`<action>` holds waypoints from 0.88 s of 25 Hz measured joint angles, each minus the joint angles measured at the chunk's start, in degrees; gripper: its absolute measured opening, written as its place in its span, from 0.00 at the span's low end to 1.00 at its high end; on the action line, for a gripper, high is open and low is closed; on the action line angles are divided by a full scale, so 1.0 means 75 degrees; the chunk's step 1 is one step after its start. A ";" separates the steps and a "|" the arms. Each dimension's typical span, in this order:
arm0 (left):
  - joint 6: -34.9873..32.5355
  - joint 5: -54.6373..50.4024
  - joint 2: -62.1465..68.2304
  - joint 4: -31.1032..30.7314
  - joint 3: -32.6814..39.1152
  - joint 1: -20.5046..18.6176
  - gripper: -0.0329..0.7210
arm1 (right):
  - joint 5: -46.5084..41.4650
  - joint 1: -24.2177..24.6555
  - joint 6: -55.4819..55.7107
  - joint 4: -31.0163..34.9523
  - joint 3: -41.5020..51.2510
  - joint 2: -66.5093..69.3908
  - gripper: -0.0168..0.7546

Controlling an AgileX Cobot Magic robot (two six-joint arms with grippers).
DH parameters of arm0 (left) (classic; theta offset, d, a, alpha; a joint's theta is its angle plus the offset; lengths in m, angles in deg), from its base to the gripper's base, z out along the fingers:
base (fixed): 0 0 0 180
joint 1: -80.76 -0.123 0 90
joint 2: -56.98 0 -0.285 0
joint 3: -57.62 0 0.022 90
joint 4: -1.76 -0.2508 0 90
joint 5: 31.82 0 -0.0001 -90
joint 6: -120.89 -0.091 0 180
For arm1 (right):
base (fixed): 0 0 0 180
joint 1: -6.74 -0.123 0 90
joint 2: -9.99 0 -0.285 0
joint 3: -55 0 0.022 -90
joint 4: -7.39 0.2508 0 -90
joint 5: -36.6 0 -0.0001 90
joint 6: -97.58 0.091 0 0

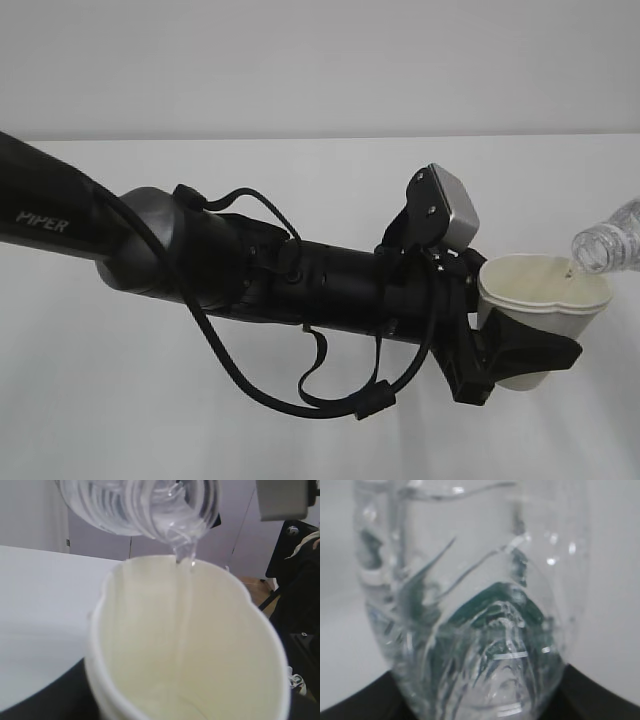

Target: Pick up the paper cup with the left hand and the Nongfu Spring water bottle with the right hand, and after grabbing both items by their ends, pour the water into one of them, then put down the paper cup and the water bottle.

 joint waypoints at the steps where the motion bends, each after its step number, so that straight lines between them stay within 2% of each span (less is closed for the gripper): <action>1: 0.0000 0.0000 0.0000 0.0000 0.0000 0.0000 0.61 | 0.0000 0.0000 0.0000 0.0000 0.0000 0.0000 0.54; 22: 0.0163 0.0000 0.0000 -0.0116 0.0000 0.0000 0.61 | 0.0000 0.0000 -0.0018 0.0000 0.0000 0.0000 0.54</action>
